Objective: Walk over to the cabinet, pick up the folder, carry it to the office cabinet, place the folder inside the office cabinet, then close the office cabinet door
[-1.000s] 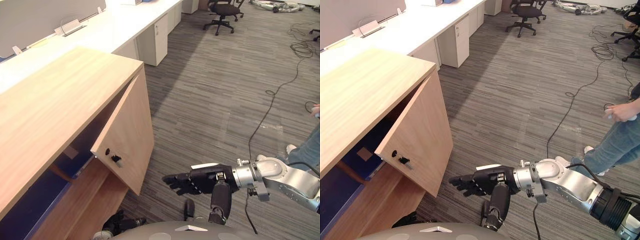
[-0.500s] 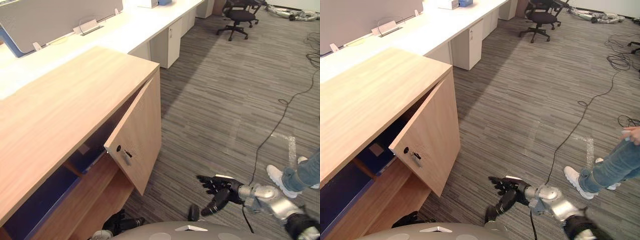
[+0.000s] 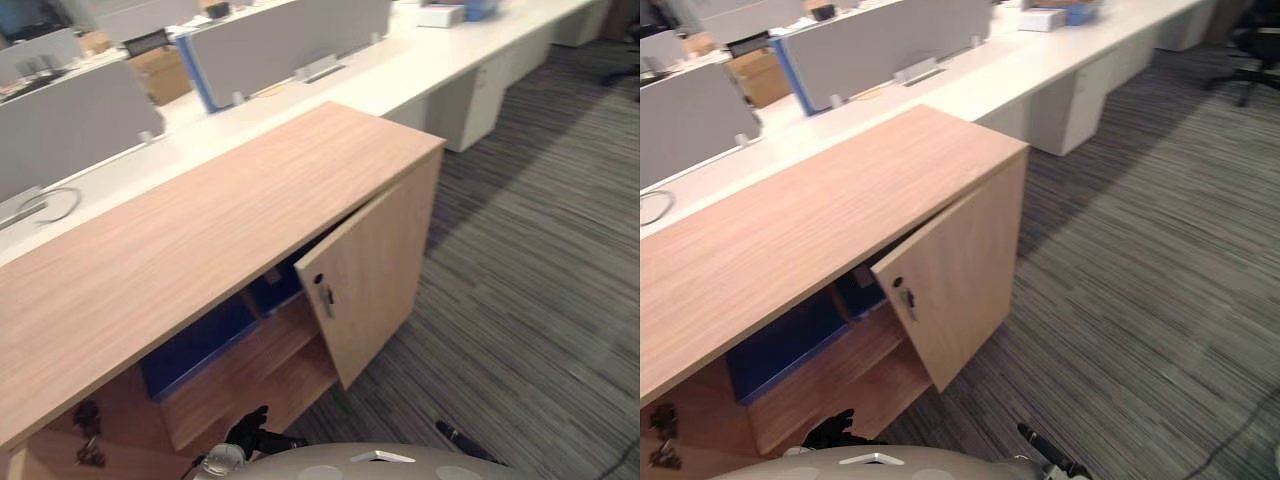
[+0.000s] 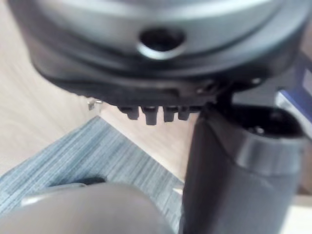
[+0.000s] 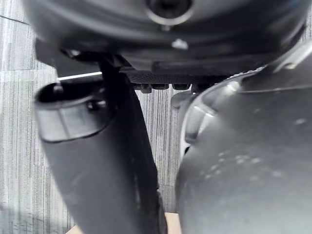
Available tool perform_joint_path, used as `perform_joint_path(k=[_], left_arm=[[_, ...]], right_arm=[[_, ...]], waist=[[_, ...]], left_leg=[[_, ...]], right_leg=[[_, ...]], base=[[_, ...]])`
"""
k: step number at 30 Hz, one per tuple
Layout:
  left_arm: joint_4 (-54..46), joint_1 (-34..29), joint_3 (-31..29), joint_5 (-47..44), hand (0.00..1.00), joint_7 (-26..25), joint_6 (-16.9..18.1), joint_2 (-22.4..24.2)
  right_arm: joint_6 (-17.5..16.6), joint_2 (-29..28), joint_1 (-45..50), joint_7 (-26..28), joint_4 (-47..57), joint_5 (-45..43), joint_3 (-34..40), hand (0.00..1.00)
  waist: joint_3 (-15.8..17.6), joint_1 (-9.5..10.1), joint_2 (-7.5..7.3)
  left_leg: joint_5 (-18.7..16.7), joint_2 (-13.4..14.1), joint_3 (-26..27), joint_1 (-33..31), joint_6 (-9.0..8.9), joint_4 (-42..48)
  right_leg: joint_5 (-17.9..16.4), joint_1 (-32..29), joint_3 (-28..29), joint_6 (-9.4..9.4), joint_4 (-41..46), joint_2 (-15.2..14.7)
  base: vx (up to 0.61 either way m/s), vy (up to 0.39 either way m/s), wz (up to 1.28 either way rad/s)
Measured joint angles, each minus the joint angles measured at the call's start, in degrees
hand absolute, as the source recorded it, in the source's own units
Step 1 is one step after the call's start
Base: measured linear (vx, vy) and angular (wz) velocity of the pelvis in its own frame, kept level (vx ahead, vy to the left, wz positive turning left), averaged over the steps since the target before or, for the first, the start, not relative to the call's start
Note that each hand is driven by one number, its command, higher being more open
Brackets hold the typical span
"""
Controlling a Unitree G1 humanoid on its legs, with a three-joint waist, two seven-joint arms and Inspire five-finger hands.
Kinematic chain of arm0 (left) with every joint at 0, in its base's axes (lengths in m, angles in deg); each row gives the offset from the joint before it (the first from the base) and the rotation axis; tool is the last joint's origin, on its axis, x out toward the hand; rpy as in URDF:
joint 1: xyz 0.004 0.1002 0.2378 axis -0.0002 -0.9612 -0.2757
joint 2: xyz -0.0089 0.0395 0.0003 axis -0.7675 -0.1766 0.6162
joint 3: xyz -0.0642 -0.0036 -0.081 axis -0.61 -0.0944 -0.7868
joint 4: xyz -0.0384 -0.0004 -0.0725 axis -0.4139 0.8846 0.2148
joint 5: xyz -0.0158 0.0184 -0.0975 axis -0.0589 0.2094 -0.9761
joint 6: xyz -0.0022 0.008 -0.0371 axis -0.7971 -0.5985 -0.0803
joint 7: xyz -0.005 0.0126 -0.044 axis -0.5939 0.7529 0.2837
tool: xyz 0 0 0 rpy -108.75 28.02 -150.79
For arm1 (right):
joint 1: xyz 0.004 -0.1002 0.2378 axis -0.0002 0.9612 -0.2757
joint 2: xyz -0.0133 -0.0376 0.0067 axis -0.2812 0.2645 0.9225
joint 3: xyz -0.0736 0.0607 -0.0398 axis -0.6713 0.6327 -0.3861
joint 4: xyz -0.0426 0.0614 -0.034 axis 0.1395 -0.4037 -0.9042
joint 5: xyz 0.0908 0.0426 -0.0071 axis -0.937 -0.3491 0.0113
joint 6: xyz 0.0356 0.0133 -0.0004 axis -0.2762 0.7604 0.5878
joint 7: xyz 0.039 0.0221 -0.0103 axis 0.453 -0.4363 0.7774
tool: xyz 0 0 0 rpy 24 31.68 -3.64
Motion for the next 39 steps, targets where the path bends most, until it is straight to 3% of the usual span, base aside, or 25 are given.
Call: perform_joint_path(k=[3, 5, 7, 8, 9, 10, 11, 13, 15, 19, 23, 27, 30, 32, 33, 34, 35, 36, 37, 38, 39], left_arm=[[-0.2, -1.1, -0.2, -0.4, 1.00, -1.5, 0.0, -1.7], [-0.2, -1.0, -1.1, -1.7, 1.00, -2.1, 0.2, -2.9], [-0.2, -0.6, -1.7, -2.7, 1.00, -2.3, 0.2, -3.8], [-0.2, -0.4, -3.5, -2.6, 1.00, -2.4, 0.2, -4.2], [-0.2, -0.3, -4.5, -2.6, 1.00, -2.5, 0.2, -4.3], [-0.1, -0.3, -6.2, -2.6, 1.00, -2.8, 0.2, -4.3], [-0.1, -0.3, -7.0, -2.6, 1.00, -2.8, 0.2, -4.1], [0.1, -0.4, -9.7, -2.6, 1.00, -2.8, 0.2, -3.4], [0.5, -0.4, -11.7, -2.6, 1.00, -2.8, 0.3, -2.8], [1.6, -1.3, -18.2, -6.3, 1.00, -3.5, 0.2, -1.5], [1.5, -3.0, -20.7, -9.4, 1.00, -5.0, 0.3, -1.7], [0.8, -3.2, -20.4, -9.2, 1.00, -5.1, 0.5, -2.0], [-1.3, -2.8, -15.7, -8.7, 1.00, -5.0, 0.4, -3.6], [-4.4, -0.6, -10.1, -6.6, 1.00, -5.0, 0.8, -4.3], [-4.9, -0.2, -8.9, -6.2, 1.00, -4.9, 0.9, -4.3], [-5.3, 0.2, -7.6, -5.0, 1.00, -4.5, 1.0, -4.0], [-5.4, 0.0, -7.2, -4.9, 1.00, -4.5, 1.0, -3.6], [-5.9, -0.3, -6.7, -4.6, 1.00, -4.4, 1.0, -2.7], [-6.4, 0.0, -5.5, -3.8, 1.00, -4.2, 1.2, -2.8], [-6.4, 0.4, -4.8, -3.2, 1.00, -4.0, 1.2, -2.9], [-6.4, 1.0, -4.8, -2.1, 1.00, -3.5, 1.2, -3.5]], right_arm=[[-0.2, -2.2, -0.3, 0.0, 0.3, -0.8, 0.6, 1.00], [0.0, -4.1, -1.1, 0.3, 0.2, -2.0, 0.5, 1.00], [0.2, -5.6, -1.5, 0.4, 0.1, -2.8, 0.2, 1.00], [0.2, -6.6, -1.5, 0.4, 0.1, -3.6, 0.0, 1.00], [0.2, -7.0, -1.5, 0.4, 0.1, -4.3, -0.1, 1.00], [0.2, -7.7, -1.3, 0.4, 0.1, -5.2, -0.1, 1.00], [0.1, -7.7, -1.2, 0.4, 0.2, -5.3, -0.1, 1.00], [-0.2, -8.1, -0.2, 0.7, 0.2, -6.7, -0.8, 1.00], [-0.2, -8.2, 0.1, 1.0, 0.1, -7.5, -0.7, 1.00], [-0.3, -8.4, 0.0, 2.8, -0.1, -8.7, -0.8, 1.00], [-0.3, -9.1, -0.4, 3.1, -2.7, -8.6, -1.2, 1.00], [-0.4, -9.2, -0.6, 3.1, -2.9, -7.8, -3.6, 1.00], [-1.4, -9.1, -1.8, 3.2, -2.7, -3.8, -6.2, 1.00], [-1.3, -8.3, -2.6, 3.4, -2.5, -2.8, -6.1, 1.00], [-1.3, -7.8, -2.7, 3.3, -2.0, -2.0, -6.2, 1.00], [-1.6, -6.9, -2.7, 3.1, -0.7, -1.2, -6.5, 1.00], [-1.7, -6.3, -2.6, 3.1, 0.0, -1.2, -6.4, 1.00], [-1.6, -5.1, -2.7, 2.9, 1.2, -0.8, -5.9, 1.00], [-1.3, -4.5, -2.6, 2.9, 1.3, 0.1, -5.6, 1.00], [-1.0, -4.7, -2.5, 2.9, 1.3, 0.0, -5.3, 1.00], [-0.9, -5.5, -2.0, 3.0, 0.7, 0.1, -5.0, 1.00]], waist=[[0.5, 0.11, -2.78], [1.3, 0.23, -4.70], [2.3, -0.06, -6.50], [2.3, -0.10, -8.13], [2.4, -0.17, -8.81], [2.6, -0.18, -9.50], [2.8, -0.11, -9.88], [3.5, -0.07, -10.29], [3.4, 0.19, -10.50], [2.7, -0.40, -10.52], [1.6, -1.29, -12.84], [1.2, -1.08, -12.83], [1.2, -1.32, -12.96], [2.1, -1.46, -11.86], [2.7, -1.49, -11.05], [3.5, -1.33, -8.87], [3.9, -1.33, -7.32], [3.9, -1.41, -4.64], [4.5, -1.60, -4.00], [4.5, -2.28, -5.10], [4.0, -2.73, -6.39]], left_leg=[[0.2, -0.6, -0.8, -1.3, 0.43, 0.1], [0.4, 0.2, -2.3, -2.0, -0.01, 0.2], [0.7, 1.1, -4.0, -2.9, -0.83, 0.3], [0.7, 1.4, -5.3, -4.1, -1.56, 0.9], [0.5, 1.4, -6.1, -5.0, -1.88, 1.5], [0.3, 1.6, -8.1, -6.2, -2.47, 2.6], [0.3, 1.7, -9.0, -6.6, -2.70, 3.0], [0.5, 2.0, -13.0, -7.1, -3.69, 2.9], [0.8, 2.4, -14.6, -7.9, -4.27, 2.4], [1.4, 4.0, -15.4, -9.8, -5.58, 2.4], [1.1, 4.6, -15.0, -11.7, -6.09, 4.7], [1.3, 5.5, -14.5, -11.7, -6.18, 5.3], [3.4, 4.3, -9.7, -15.8, -6.10, 8.0], [6.6, 5.2, 5.1, -19.4, -2.33, 9.1], [5.4, 6.7, 11.9, -20.0, 0.22, 10.5], [0.8, 11.8, 26.0, -22.5, 5.45, 18.6], [-0.4, 14.3, 31.3, -23.6, 6.74, 22.0], [-1.2, 15.7, 34.9, -24.5, 6.21, 24.5], [0.3, 12.2, 33.1, -25.2, 6.99, 22.2], [-0.1, 10.2, 32.6, -24.7, 7.71, 19.0], [-3.0, 9.8, 37.5, -24.5, 8.73, 22.1]], right_leg=[[-0.5, -1.7, 6.8, -1.93, 0.6, 0.4], [-3.1, -2.5, 14.5, -6.65, 0.6, 3.4], [-6.1, -2.8, 19.8, -8.63, 0.7, 5.4], [-8.8, -3.4, 23.6, -8.27, 0.9, 6.3], [-10.4, -3.5, 25.1, -7.87, 1.1, 6.8], [-12.6, -3.6, 25.9, -5.74, 1.5, 7.6], [-13.4, -3.6, 25.9, -4.72, 2.2, 7.9], [-16.6, -3.4, 26.4, -0.76, 4.1, 9.3], [-17.7, -3.1, 24.7, 0.75, 4.9, 9.6], [-17.9, -1.4, 22.9, 0.42, 1.8, 12.3], [-16.3, 1.3, 22.2, -0.47, -0.3, 14.2], [-15.3, 2.7, 22.1, -1.30, -0.6, 15.5], [-15.1, 3.1, 19.0, -0.98, -1.5, 14.8], [-13.9, 4.2, 12.5, -1.28, -2.2, 13.8], [-13.6, 4.5, 11.5, -1.57, -2.0, 14.0], [-13.7, 5.3, 9.8, -1.67, -1.9, 14.9], [-13.8, 5.8, 8.9, -1.64, -1.9, 15.8], [-15.7, 6.2, 7.2, -1.19, -1.6, 16.8], [-18.4, 6.2, 6.8, -0.52, -1.7, 15.9], [-18.6, 6.0, 6.9, -2.11, -2.0, 15.6], [-17.0, 5.9, 4.5, -2.94, -3.3, 13.3]], base=[[-0.02, 0.113, 0.21], [0.00, -0.003, 0.20], [-0.01, -0.116, 0.40], [-0.01, -0.157, 0.53], [0.00, -0.189, 0.65], [0.00, -0.173, 0.58], [-0.01, -0.262, 0.80], [-0.02, -0.208, 0.85], [0.04, -0.150, 0.66], [0.09, -0.102, 0.43], [0.17, -0.059, 0.47], [0.07, -0.005, 0.28], [-0.01, 0.011, 0.58], [-0.08, 0.029, 1.34], [-0.13, 0.092, 1.12], [-0.11, 0.087, 0.68], [-0.15, 0.160, 0.87], [-0.13, 0.152, 1.06], [-0.15, 0.148, 1.30], [-0.15, 0.127, 1.57], [-0.12, 0.108, 1.28]])
